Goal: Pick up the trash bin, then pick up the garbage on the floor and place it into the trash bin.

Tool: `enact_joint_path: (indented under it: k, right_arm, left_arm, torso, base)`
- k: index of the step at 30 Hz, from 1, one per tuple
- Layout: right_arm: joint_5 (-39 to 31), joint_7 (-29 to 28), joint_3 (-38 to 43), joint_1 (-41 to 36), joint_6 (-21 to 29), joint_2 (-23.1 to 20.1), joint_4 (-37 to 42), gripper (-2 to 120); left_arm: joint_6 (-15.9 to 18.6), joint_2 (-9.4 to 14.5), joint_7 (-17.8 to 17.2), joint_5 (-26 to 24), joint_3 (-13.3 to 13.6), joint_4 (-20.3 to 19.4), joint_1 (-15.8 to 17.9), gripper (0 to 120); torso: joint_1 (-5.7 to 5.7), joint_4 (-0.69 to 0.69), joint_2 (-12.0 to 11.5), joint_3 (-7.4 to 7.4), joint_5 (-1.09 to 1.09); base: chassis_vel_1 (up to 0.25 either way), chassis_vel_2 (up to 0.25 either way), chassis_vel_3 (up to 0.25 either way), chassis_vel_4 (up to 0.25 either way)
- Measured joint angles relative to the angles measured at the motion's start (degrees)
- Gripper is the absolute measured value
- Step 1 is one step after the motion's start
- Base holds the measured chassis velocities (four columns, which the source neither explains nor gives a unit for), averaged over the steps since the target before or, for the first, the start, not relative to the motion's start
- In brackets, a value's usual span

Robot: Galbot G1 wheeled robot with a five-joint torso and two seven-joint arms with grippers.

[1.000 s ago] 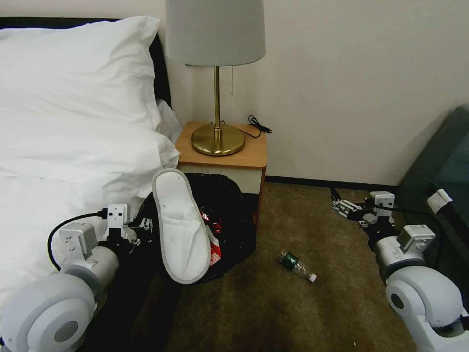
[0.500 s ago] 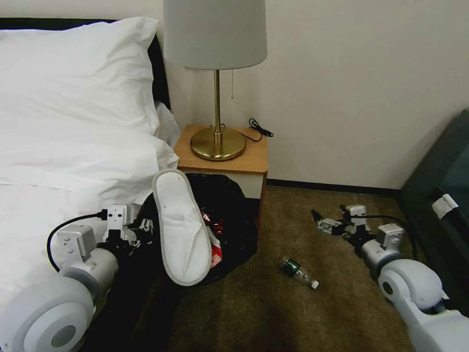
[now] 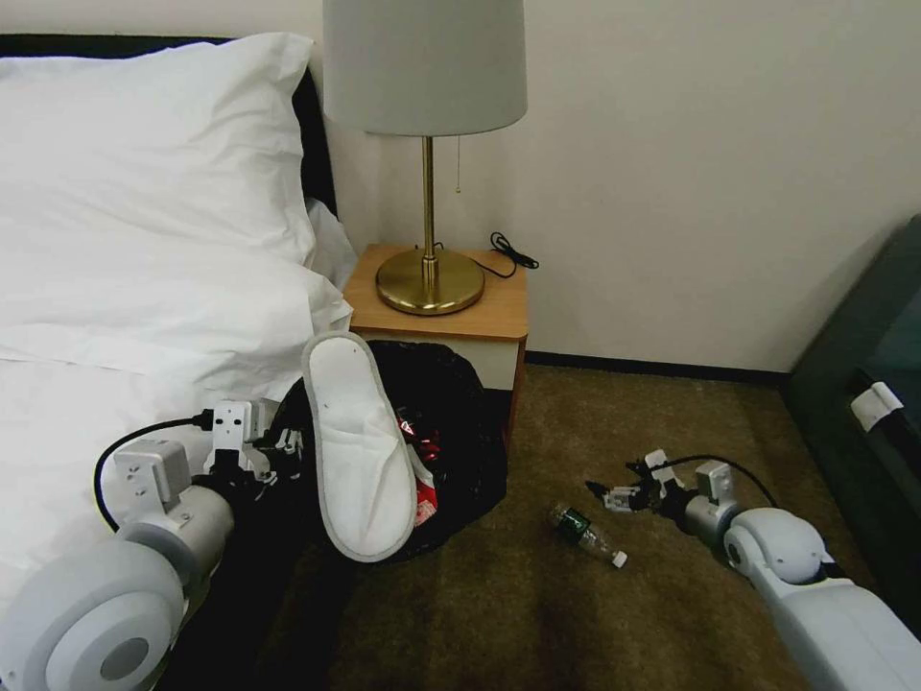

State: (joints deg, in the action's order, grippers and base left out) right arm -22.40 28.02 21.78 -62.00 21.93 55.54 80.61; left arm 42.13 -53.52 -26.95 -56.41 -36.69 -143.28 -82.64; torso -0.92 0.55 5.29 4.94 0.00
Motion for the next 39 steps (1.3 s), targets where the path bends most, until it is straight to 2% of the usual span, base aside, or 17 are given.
enact_joint_path:
  k: [5, 8, 10, 12, 13, 15, 16, 19, 27, 32, 39]
  right_arm:
    - [2.18, 2.38, -1.03, 2.77, -1.16, 1.53, -5.60, 100]
    - [5.31, 2.42, -2.77, 5.72, -2.31, 4.57, -12.25, 100]
    - [5.31, 2.42, -2.77, 5.72, -2.31, 4.57, -12.25, 100]
    - [8.68, 1.80, -3.90, 7.86, -4.70, 8.22, -18.57, 100]
    - [8.68, 1.80, -3.90, 7.86, -4.70, 8.22, -18.57, 100]
    - [10.83, 1.30, -4.36, 9.72, -5.82, 11.88, -23.67, 100]
    - [10.83, 1.30, -4.36, 9.72, -5.82, 11.88, -23.67, 100]
    - [13.88, 0.55, -4.12, 11.55, -8.13, 15.48, -29.54, 100]
    - [15.66, -0.96, -3.57, 13.25, -9.79, 17.75, -35.42, 100]
    - [16.70, -4.68, -2.95, 16.13, -10.51, 20.06, -40.54, 100]
    - [17.17, -5.99, -2.47, 16.47, -10.59, 20.43, -41.09, 99]
  left_arm:
    - [0.00, 0.32, 0.28, 0.00, 0.39, 0.00, 0.43, 1]
    - [0.00, 0.33, 0.36, 0.09, 0.45, 0.01, 0.44, 1]
    - [0.00, 0.33, 0.36, 0.09, 0.45, 0.01, 0.44, 1]
    - [0.00, 0.33, 0.49, 0.19, 0.47, 0.02, 0.44, 1]
    - [0.00, 0.33, 0.49, 0.19, 0.47, 0.02, 0.44, 1]
    - [0.00, 0.27, 0.60, 0.30, 0.51, 0.04, 0.47, 1]
    - [0.00, 0.27, 0.60, 0.30, 0.51, 0.04, 0.47, 1]
    - [0.00, -0.15, 0.61, 0.60, 0.72, 0.04, 0.48, 1]
    - [0.00, -0.22, 0.58, 0.62, 0.66, 0.04, 0.31, 1]
    - [0.00, -0.42, 0.56, 0.81, 0.73, 0.04, 0.18, 1]
    - [0.00, -0.41, 0.56, 0.84, 0.62, 0.05, 0.08, 1]
  torso:
    - [0.00, 0.01, 0.00, 0.00, -0.01]
    - [0.00, 0.01, 0.00, 0.00, -0.01]
    - [0.00, 0.01, 0.00, 0.00, -0.01]
    - [0.00, 0.02, 0.00, 0.00, 0.01]
    - [0.00, 0.02, 0.00, 0.00, 0.01]
    - [0.00, 0.01, 0.00, 0.00, -0.01]
    - [0.00, 0.01, 0.00, 0.00, -0.01]
    - [0.00, 0.01, 0.00, 0.00, 0.02]
    - [0.00, 0.04, 0.00, 0.00, -0.02]
    - [0.00, 0.02, 0.00, 0.00, -0.02]
    - [0.00, 0.02, 0.00, 0.00, 0.00]
  base:
    - [0.000, 0.000, 0.000, 0.000]
    - [0.000, 0.000, 0.000, 0.000]
    - [0.000, 0.000, 0.000, 0.000]
    - [0.000, 0.000, 0.000, 0.000]
    - [0.000, 0.000, 0.000, 0.000]
    - [0.000, 0.000, 0.000, 0.000]
    - [0.000, 0.000, 0.000, 0.000]
    - [0.000, 0.000, 0.000, 0.000]
    - [0.000, 0.000, 0.000, 0.000]
    - [0.000, 0.000, 0.000, 0.000]
    - [0.000, 0.000, 0.000, 0.000]
